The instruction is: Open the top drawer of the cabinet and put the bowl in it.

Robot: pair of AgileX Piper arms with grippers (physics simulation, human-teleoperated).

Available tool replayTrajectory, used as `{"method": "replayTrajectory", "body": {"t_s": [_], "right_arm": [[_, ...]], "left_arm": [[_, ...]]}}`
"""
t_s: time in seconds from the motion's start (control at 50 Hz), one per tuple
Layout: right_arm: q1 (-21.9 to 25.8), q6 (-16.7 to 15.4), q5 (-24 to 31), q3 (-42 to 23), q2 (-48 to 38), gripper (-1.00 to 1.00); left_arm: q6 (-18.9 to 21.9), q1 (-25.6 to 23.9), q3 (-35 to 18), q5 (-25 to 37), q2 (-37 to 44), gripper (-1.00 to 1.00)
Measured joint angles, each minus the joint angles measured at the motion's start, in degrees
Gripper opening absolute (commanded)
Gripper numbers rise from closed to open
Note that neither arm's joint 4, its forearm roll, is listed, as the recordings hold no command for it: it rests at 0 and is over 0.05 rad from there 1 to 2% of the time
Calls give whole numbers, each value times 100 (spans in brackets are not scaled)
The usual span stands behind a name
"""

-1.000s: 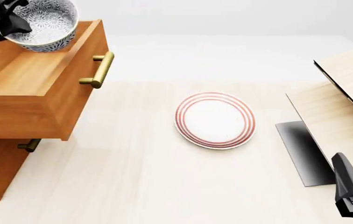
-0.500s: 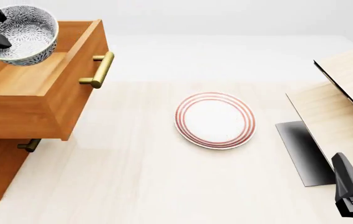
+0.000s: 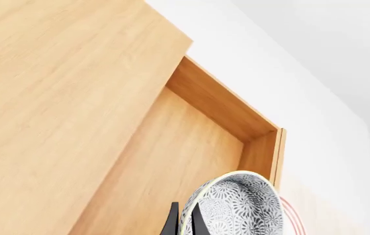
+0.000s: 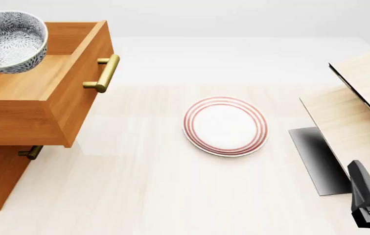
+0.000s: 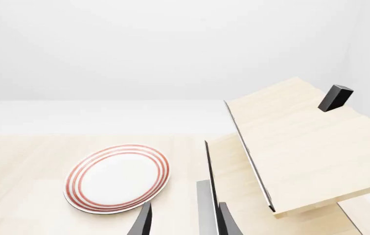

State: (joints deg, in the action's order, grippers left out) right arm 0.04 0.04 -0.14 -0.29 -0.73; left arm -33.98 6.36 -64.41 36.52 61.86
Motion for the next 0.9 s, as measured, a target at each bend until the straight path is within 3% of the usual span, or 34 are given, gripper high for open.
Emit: {"method": "replayTrajectory", "body": {"t_s": [0.9], "right_arm": [[0,0,0,0,0,100]], "left_arm": [[-42,167,-350,-653,1295,-100]]}}
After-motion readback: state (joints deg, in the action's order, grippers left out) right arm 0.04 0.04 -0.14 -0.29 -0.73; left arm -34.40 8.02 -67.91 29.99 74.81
